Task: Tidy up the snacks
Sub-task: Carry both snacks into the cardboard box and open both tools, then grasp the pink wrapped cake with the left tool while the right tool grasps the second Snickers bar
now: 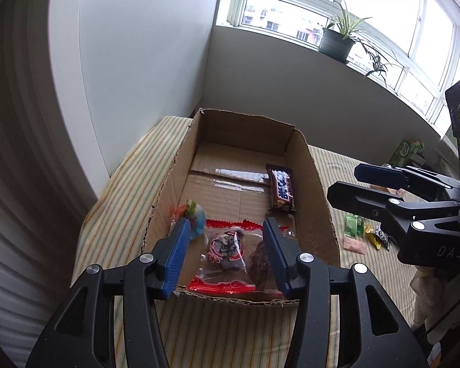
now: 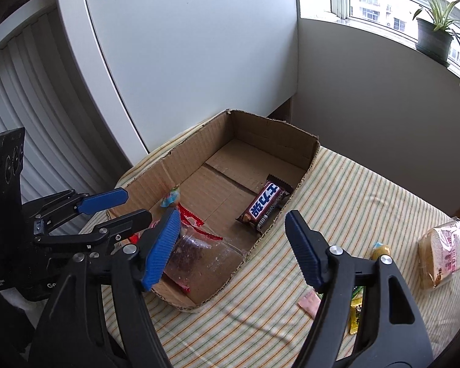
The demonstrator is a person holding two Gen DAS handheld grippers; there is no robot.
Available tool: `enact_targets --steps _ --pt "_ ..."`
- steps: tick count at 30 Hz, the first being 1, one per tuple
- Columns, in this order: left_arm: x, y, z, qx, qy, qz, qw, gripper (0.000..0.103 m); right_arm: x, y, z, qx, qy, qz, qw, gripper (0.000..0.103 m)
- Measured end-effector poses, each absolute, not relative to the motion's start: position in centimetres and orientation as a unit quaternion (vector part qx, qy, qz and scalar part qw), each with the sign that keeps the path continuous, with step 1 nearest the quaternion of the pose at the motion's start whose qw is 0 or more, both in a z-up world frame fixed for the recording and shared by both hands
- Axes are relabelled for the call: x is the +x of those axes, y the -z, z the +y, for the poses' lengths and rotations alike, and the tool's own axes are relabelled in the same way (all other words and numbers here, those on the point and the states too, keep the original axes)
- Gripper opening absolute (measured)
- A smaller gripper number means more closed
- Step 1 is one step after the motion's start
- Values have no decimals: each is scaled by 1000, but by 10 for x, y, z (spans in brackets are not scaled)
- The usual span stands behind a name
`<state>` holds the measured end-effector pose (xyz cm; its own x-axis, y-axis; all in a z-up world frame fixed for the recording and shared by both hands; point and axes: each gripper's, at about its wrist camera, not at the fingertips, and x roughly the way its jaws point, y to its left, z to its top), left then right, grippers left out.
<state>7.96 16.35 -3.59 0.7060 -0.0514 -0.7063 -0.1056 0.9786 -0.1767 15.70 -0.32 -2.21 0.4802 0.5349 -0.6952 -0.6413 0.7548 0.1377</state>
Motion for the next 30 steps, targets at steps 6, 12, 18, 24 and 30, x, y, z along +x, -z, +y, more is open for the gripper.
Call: enact_targets --steps 6,12,18,24,30 --pt "79 32 149 -96 -4 380 920 48 153 19 -34 -68 -327 375 865 74" --pt "79 27 130 -88 9 378 921 48 151 20 -82 -62 -300 379 873 74" --pt "82 24 101 -75 29 381 921 48 150 25 -135 -51 -269 386 881 74" --pt "88 27 66 -61 51 392 917 48 151 36 -183 -43 -241 397 885 74" --pt "93 34 32 -48 73 404 911 48 151 53 -221 -39 -223 413 882 74"
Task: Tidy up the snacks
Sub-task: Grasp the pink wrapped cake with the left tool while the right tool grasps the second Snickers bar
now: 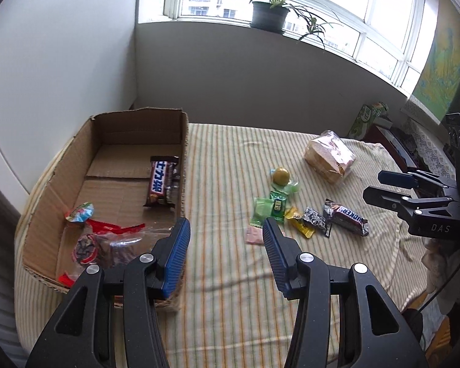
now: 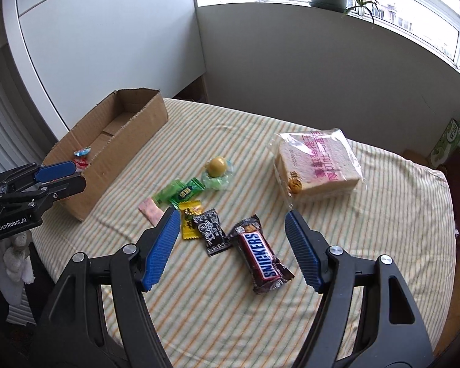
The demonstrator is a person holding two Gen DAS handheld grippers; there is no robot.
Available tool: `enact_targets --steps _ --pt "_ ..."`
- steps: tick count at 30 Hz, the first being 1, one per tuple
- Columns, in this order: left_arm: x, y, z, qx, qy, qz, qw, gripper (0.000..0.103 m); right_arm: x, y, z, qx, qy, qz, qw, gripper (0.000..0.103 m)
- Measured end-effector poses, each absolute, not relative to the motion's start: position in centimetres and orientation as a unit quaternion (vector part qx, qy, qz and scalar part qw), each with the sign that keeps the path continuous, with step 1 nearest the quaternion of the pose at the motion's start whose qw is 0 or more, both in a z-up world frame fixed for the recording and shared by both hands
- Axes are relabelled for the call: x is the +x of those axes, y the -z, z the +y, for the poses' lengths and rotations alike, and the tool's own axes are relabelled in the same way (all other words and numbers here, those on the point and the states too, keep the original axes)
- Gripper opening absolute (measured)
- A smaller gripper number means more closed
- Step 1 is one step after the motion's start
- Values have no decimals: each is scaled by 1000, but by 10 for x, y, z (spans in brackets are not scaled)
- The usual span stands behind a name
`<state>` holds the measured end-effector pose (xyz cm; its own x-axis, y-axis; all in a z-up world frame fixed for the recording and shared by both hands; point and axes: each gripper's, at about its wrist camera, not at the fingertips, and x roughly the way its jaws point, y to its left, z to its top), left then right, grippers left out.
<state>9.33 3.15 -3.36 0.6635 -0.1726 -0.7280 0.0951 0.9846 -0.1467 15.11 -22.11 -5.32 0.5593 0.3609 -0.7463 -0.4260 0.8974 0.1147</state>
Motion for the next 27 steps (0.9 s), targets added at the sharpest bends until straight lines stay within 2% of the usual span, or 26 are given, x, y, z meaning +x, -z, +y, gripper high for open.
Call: enact_targets --steps 11,17,27 --pt "105 65 -16 -39 101 449 887 48 153 92 -251 -34 -225 441 868 74" --pt "109 88 -24 -58 113 488 864 48 155 108 -260 -25 -230 450 863 74" --pt "127 99 -19 -74 106 503 855 48 160 112 -271 -12 -230 451 863 74"
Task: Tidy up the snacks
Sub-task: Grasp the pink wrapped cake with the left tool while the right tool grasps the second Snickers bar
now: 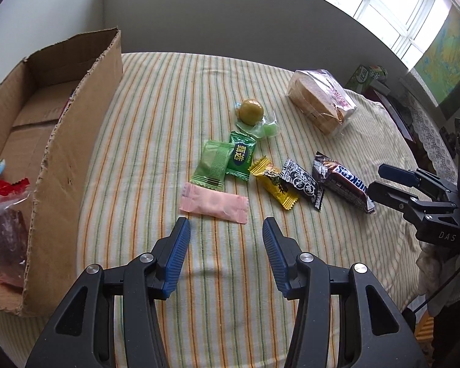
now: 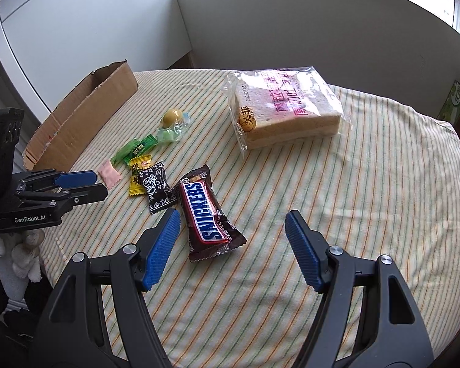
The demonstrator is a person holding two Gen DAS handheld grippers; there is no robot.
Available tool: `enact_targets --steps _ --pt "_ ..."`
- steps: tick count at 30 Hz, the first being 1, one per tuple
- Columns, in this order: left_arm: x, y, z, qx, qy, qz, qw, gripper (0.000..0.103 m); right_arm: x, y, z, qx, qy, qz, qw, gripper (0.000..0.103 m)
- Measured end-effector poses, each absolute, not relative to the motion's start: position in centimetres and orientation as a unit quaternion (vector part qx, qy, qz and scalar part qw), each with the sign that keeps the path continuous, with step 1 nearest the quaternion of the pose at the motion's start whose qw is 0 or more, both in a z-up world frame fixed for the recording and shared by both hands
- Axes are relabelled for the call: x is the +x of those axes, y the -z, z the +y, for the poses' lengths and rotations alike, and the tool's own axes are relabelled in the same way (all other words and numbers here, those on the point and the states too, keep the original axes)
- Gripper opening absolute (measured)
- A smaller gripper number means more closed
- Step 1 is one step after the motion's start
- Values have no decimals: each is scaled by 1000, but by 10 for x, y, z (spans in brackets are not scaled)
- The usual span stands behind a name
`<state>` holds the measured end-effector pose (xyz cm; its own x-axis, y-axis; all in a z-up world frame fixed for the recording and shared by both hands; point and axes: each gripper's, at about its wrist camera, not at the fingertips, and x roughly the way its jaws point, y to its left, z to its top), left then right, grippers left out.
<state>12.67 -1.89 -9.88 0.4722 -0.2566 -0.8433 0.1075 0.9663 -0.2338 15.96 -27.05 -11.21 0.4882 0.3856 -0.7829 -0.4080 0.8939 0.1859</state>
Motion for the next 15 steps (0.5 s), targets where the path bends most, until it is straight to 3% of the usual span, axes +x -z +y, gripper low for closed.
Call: enact_targets --steps 15 --pt "150 103 -27 -53 76 494 865 48 167 111 -270 -12 -233 447 863 74"
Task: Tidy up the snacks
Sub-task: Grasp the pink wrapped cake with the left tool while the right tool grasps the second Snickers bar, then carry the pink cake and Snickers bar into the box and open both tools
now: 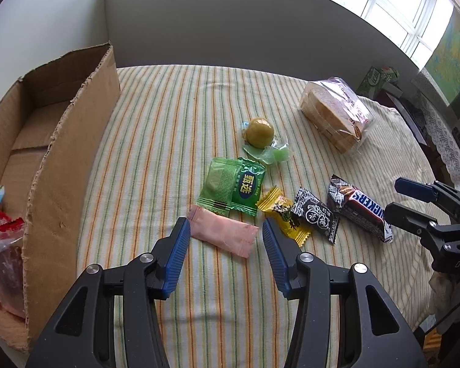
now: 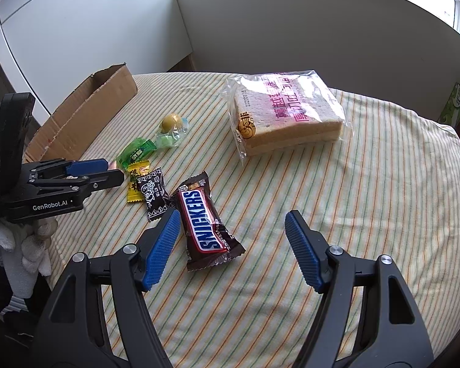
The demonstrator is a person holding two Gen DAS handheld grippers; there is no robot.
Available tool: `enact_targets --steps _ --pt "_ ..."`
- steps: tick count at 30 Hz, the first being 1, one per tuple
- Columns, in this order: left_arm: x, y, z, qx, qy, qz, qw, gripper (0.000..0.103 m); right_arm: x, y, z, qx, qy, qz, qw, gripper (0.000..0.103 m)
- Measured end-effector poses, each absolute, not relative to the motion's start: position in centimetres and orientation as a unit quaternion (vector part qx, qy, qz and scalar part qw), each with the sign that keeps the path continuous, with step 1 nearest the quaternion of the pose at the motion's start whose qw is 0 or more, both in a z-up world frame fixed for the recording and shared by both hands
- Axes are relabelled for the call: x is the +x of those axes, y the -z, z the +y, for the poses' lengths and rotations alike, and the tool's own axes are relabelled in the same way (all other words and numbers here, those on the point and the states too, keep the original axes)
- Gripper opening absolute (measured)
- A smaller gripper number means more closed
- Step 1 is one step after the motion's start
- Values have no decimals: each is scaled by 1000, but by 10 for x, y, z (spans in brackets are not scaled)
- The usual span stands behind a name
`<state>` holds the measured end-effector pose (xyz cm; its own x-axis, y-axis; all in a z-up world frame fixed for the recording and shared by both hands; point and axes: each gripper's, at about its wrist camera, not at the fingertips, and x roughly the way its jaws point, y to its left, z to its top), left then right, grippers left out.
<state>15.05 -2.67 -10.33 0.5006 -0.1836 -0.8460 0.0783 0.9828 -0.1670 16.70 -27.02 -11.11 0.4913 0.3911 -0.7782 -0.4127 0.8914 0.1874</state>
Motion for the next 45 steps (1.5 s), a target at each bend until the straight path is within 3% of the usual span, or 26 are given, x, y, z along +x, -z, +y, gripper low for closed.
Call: enact_targets --steps 5,9,22,26,31,35,45 --pt "158 107 -35 -23 60 491 869 47 168 112 -271 -11 -234 447 864 74" --pt "159 108 -36 -11 53 486 872 38 170 113 -271 -9 -235 446 863 74" --pt "145 108 -30 -1 58 480 876 37 174 123 -258 -20 -245 459 854 73" --pt "144 108 -33 -3 58 479 876 37 179 127 -248 -32 -250 464 849 65" --pt "140 107 -32 -5 60 477 877 37 180 130 -235 -51 -251 465 847 64" --pt "135 106 -32 -3 63 476 877 37 180 130 -221 -69 -256 467 844 38" --pt "122 94 -27 -9 69 464 883 36 167 118 -213 -91 -237 451 856 30"
